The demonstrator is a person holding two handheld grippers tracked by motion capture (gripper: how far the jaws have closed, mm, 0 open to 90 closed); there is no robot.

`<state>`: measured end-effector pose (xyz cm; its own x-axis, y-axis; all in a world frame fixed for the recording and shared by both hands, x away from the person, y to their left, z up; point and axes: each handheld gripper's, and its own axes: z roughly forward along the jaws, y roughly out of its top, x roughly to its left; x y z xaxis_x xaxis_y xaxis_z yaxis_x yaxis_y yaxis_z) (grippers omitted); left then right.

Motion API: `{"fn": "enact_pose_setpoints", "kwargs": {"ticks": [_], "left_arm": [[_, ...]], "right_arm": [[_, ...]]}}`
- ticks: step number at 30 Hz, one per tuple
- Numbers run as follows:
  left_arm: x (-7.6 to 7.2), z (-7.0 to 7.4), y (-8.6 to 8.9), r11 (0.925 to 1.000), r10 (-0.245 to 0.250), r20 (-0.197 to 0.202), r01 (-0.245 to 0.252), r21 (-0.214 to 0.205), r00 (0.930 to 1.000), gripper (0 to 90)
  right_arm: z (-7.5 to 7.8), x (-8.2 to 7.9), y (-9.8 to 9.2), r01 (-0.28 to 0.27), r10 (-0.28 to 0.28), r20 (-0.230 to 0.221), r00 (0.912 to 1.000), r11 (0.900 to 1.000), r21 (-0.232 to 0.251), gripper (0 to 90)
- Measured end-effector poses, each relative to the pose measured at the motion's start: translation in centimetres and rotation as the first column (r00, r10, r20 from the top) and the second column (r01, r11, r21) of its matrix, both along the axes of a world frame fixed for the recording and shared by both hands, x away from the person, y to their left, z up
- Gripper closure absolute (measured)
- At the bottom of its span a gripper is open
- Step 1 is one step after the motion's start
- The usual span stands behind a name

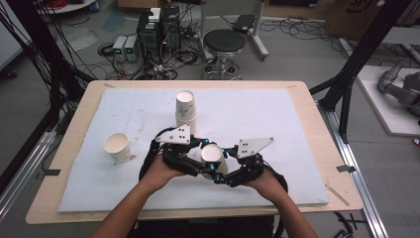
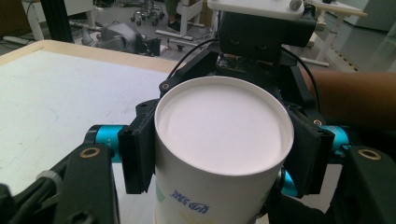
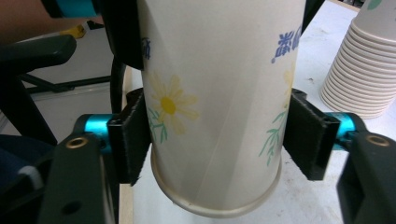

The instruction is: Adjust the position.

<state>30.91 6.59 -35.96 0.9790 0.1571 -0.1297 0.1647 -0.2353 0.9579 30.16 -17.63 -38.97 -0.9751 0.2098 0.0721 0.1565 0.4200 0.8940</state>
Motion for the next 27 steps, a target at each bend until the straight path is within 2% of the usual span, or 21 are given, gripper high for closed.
{"fn": "enact_pose_setpoints", "kwargs": {"ticks": [3, 4, 6, 7, 16, 23, 27], "left_arm": [[-0.1, 0.0, -0.1, 0.9999, -0.008, 0.016, 0.008, 0.009, 0.9998, 34.6], [-0.2, 0.0, -0.1, 1.0000, 0.002, 0.012, -0.002, 0.008, 0.9999, 30.6], [-0.2, 0.1, -0.1, 0.9995, 0.028, -0.001, -0.028, 0.014, 0.9996, 17.0], [-0.1, 0.1, 0.0, 0.9994, 0.029, 0.000, -0.029, 0.016, 0.9996, 15.8], [-0.1, 0.7, 1.1, 0.9951, 0.043, 0.005, -0.044, 0.089, 0.9990, 15.8], [-0.1, 1.0, 1.6, 0.9900, 0.033, -0.001, -0.033, 0.137, 0.9994, 16.0], [0.0, 0.9, 1.7, 0.9870, 0.029, -0.008, -0.027, 0.159, 0.9996, 16.0]], "right_arm": [[0.0, -0.1, 0.1, -0.009, 0.009, 0.004, 1.0000, 0.9999, -0.008, 34.5], [0.0, -0.1, 0.0, -0.011, 0.011, 0.004, 0.9999, 0.9999, -0.012, 34.8], [0.1, -0.1, -0.1, -0.010, 0.011, 0.016, 0.9998, 0.9996, -0.027, 35.2], [0.2, -0.1, -0.1, -0.009, 0.010, 0.021, 0.9997, 0.9993, -0.036, 35.4], [0.9, 0.1, -0.3, 0.003, 0.008, 0.068, 0.9977, 0.9876, -0.157, 35.9], [1.2, 0.3, -0.2, -0.005, 0.022, 0.073, 0.9971, 0.9733, -0.229, 35.8], [1.3, 0.4, 0.0, -0.008, 0.027, 0.069, 0.9972, 0.9675, -0.253, 35.5]]}}
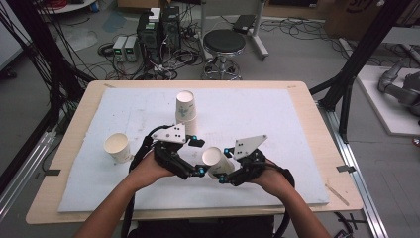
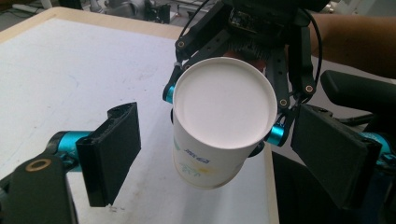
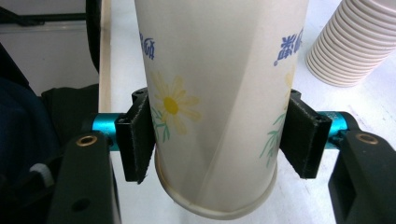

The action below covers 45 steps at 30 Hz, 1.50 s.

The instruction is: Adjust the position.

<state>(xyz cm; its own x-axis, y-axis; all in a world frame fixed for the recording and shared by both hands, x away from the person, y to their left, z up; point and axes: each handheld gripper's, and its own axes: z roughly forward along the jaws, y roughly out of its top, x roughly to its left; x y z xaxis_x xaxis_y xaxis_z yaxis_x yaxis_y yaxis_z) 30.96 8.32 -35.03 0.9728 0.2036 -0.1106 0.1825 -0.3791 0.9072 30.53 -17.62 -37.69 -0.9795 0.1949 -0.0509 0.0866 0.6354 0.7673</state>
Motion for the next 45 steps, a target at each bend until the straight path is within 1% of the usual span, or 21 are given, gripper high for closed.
{"fn": "enact_pose_setpoints", "kwargs": {"ticks": [6, 8, 10, 16, 18, 21, 23, 28, 29, 33, 36, 41, 43, 44, 45], "left_arm": [[0.0, -0.1, -0.1, 0.9999, -0.003, -0.001, 0.003, 0.016, 1.0000, 16.0], [0.1, -0.1, -0.1, 0.9999, -0.005, -0.003, 0.005, 0.015, 1.0000, 16.0], [0.1, -0.1, -0.1, 0.9993, -0.009, -0.001, 0.009, 0.035, 1.0000, 16.0], [0.3, -0.1, -0.2, 0.9976, -0.017, -0.006, 0.018, 0.067, 0.9998, 16.1], [0.3, -0.1, -0.2, 0.9973, -0.017, -0.011, 0.017, 0.072, 0.9998, 16.1], [0.4, -0.2, -0.5, 0.9957, -0.021, -0.016, 0.023, 0.089, 0.9996, 16.1], [0.4, -0.3, -0.7, 0.9944, -0.029, -0.019, 0.031, 0.101, 0.9994, 16.1], [0.5, -0.5, -1.3, 0.9910, -0.046, -0.027, 0.049, 0.124, 0.9986, 17.3], [0.5, -0.5, -1.4, 0.9912, -0.048, -0.028, 0.051, 0.122, 0.9985, 18.0], [0.7, -0.6, -1.7, 0.9879, -0.061, -0.037, 0.066, 0.141, 0.9974, 21.1], [0.7, -0.7, -1.8, 0.9843, -0.070, -0.049, 0.077, 0.159, 0.9963, 23.3], [0.8, -0.9, -2.0, 0.9809, -0.089, -0.054, 0.097, 0.169, 0.9946, 28.2], [0.7, -0.9, -2.0, 0.9778, -0.105, -0.051, 0.113, 0.177, 0.9931, 33.2], [0.6, -0.9, -2.0, 0.9767, -0.109, -0.041, 0.115, 0.181, 0.9932, 34.9], [0.6, -0.9, -2.1, 0.9743, -0.114, -0.039, 0.119, 0.191, 0.9927, 35.5]], "right_arm": [[0.1, 0.1, 0.3, -0.014, 0.014, -0.006, 0.9999, 0.9995, -0.029, 35.5], [0.1, 0.2, 0.5, -0.020, 0.020, -0.004, 0.9998, 0.9989, -0.042, 35.4], [0.2, 0.2, 0.6, -0.024, 0.024, -0.003, 0.9997, 0.9982, -0.056, 35.5], [0.4, 0.3, 1.0, -0.043, 0.043, -0.004, 0.9991, 0.9939, -0.101, 35.4], [0.5, 0.4, 1.1, -0.046, 0.046, 0.000, 0.9989, 0.9923, -0.115, 35.1], [0.8, 0.4, 1.3, -0.049, 0.050, 0.005, 0.9987, 0.9899, -0.133, 35.1], [0.9, 0.4, 1.5, -0.054, 0.056, 0.009, 0.9984, 0.9865, -0.155, 35.1], [0.8, 0.3, 2.1, -0.071, 0.072, -0.002, 0.9974, 0.9776, -0.198, 35.0], [0.7, 0.3, 2.2, -0.073, 0.074, -0.005, 0.9973, 0.9753, -0.208, 35.0], [0.6, 0.1, 2.6, -0.083, 0.086, 0.001, 0.9963, 0.9642, -0.252, 35.0], [0.8, 0.0, 2.8, -0.088, 0.091, 0.000, 0.9958, 0.9604, -0.264, 34.9], [0.8, 0.1, 2.8, -0.090, 0.090, -0.011, 0.9958, 0.9550, -0.283, 34.7], [0.7, 0.1, 2.9, -0.087, 0.087, -0.012, 0.9961, 0.9523, -0.292, 34.5], [0.7, 0.1, 2.9, -0.086, 0.087, -0.012, 0.9962, 0.9504, -0.299, 34.5], [0.7, 0.2, 2.9, -0.093, 0.091, -0.021, 0.9957, 0.9485, -0.303, 34.5]]}}
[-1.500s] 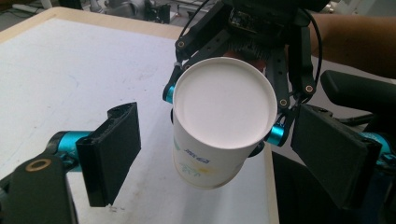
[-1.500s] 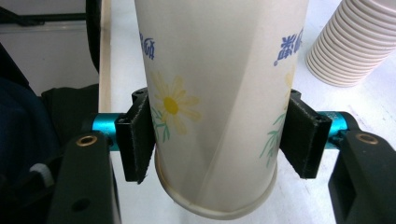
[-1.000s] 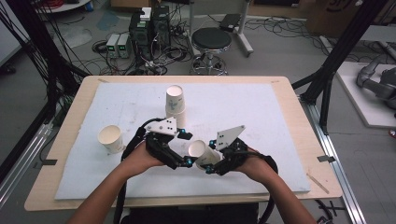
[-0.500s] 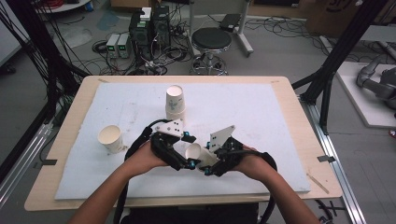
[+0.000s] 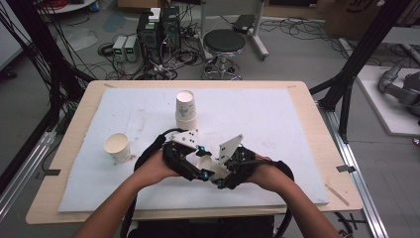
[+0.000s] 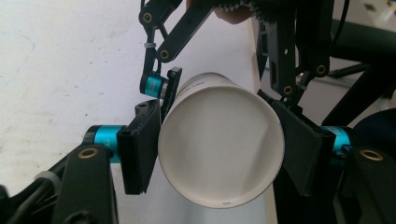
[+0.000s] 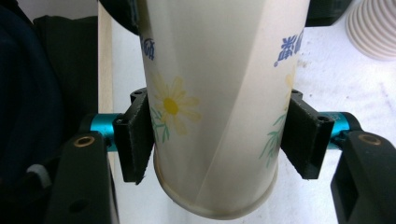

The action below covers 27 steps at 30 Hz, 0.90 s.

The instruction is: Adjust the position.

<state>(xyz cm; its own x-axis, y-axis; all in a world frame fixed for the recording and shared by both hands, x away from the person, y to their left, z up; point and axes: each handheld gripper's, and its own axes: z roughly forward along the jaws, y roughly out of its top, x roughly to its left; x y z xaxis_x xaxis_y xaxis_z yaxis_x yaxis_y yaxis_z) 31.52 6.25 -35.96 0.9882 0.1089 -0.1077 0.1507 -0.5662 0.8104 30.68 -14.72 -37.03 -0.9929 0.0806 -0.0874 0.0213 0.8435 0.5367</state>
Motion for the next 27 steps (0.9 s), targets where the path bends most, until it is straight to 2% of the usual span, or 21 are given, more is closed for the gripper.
{"fn": "enact_pose_setpoints", "kwargs": {"ticks": [3, 5, 6, 7, 9, 12, 13, 17, 19, 22, 27], "left_arm": [[-0.1, -0.1, 0.0, 1.0000, -0.001, 0.007, 0.001, 0.002, 1.0000, 36.5], [-0.1, 0.0, 0.2, 0.9998, 0.017, 0.019, -0.017, -0.005, 0.9997, 36.7], [-0.1, 0.0, 0.4, 0.9994, 0.029, 0.017, -0.029, -0.018, 0.9994, 36.8], [-0.1, 0.0, 0.6, 0.9985, 0.043, 0.017, -0.042, -0.035, 0.9989, 36.9], [0.0, -0.1, 1.2, 0.9962, 0.062, 0.011, -0.061, -0.063, 0.9980, 37.1], [0.0, -0.2, 2.1, 0.9905, 0.085, 0.012, -0.083, -0.110, 0.9963, 37.2], [0.0, -0.3, 2.3, 0.9877, 0.094, 0.013, -0.092, -0.127, 0.9955, 37.2], [0.0, -0.5, 3.3, 0.9748, 0.126, 0.005, -0.123, -0.186, 0.9920, 37.2], [0.0, -0.7, 3.6, 0.9665, 0.141, -0.002, -0.138, -0.216, 0.9901, 37.2], [-0.1, -0.9, 4.0, 0.9519, 0.157, -0.004, -0.152, -0.266, 0.9876, 37.2], [-0.4, -1.1, 4.2, 0.9452, 0.153, 0.014, -0.142, -0.294, 0.9882, 37.1]], "right_arm": [[-0.1, 0.0, 0.0, -0.002, 0.002, 0.000, 1.0000, 0.9999, -0.013, 31.1], [0.0, 0.0, -0.1, 0.024, -0.024, -0.009, 0.9997, 0.9997, 0.006, 22.3], [0.1, 0.0, -0.3, 0.051, -0.050, -0.007, 0.9987, 0.9983, 0.027, 18.3], [0.3, 0.0, -0.5, 0.063, -0.063, -0.003, 0.9980, 0.9967, 0.052, 18.3], [0.6, -0.1, -1.2, 0.061, -0.060, -0.014, 0.9981, 0.9935, 0.096, 18.3], [1.0, -0.1, -2.3, 0.097, -0.095, -0.019, 0.9953, 0.9797, 0.175, 18.3], [1.0, -0.1, -2.8, 0.110, -0.109, -0.019, 0.9939, 0.9724, 0.206, 18.3], [1.2, -0.1, -4.3, 0.138, -0.128, -0.054, 0.9904, 0.9317, 0.336, 18.3], [1.3, -0.2, -4.9, 0.143, -0.134, -0.052, 0.9897, 0.9149, 0.377, 18.3], [1.2, -0.3, -5.6, 0.167, -0.156, -0.060, 0.9860, 0.8888, 0.427, 18.4], [0.4, -0.6, -6.2, 0.184, -0.181, -0.054, 0.9820, 0.8582, 0.479, 18.8]]}}
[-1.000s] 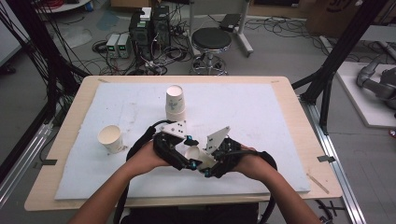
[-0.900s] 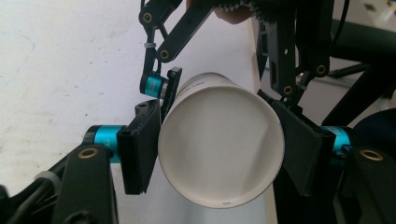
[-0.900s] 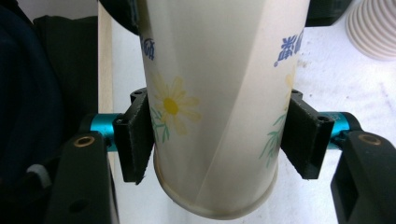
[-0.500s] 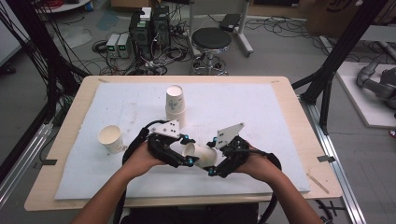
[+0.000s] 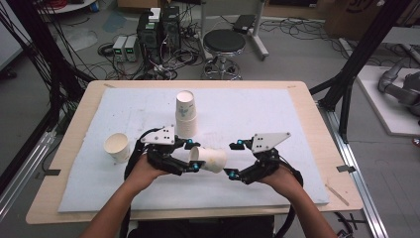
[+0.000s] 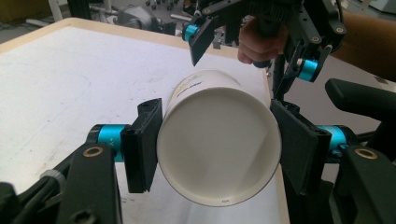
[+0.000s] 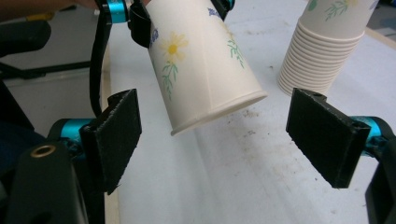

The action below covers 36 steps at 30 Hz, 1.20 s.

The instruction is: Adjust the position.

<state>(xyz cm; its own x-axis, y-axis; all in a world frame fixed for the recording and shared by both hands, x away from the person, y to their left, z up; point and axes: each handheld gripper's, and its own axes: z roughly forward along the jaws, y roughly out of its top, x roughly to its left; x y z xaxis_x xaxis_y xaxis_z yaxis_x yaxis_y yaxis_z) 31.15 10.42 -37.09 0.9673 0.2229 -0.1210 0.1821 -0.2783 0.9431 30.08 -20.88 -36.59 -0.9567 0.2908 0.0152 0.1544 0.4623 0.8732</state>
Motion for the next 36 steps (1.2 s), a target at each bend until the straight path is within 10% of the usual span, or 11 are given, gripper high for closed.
{"fn": "enact_pose_setpoints", "kwargs": {"ticks": [14, 36], "left_arm": [[-0.4, -0.2, 0.4, 0.9985, 0.023, 0.033, -0.022, -0.050, 0.9992, 37.1], [-1.3, 0.5, -0.7, 0.9922, -0.055, 0.057, 0.061, -0.109, 0.9969, 37.2]], "right_arm": [[-2.4, -0.9, -1.0, 0.047, -0.050, 0.024, 0.9985, 0.9916, 0.121, 19.0], [-3.3, -0.7, -1.0, -0.015, 0.015, -0.001, 0.9999, 0.9870, 0.160, 19.3]]}}
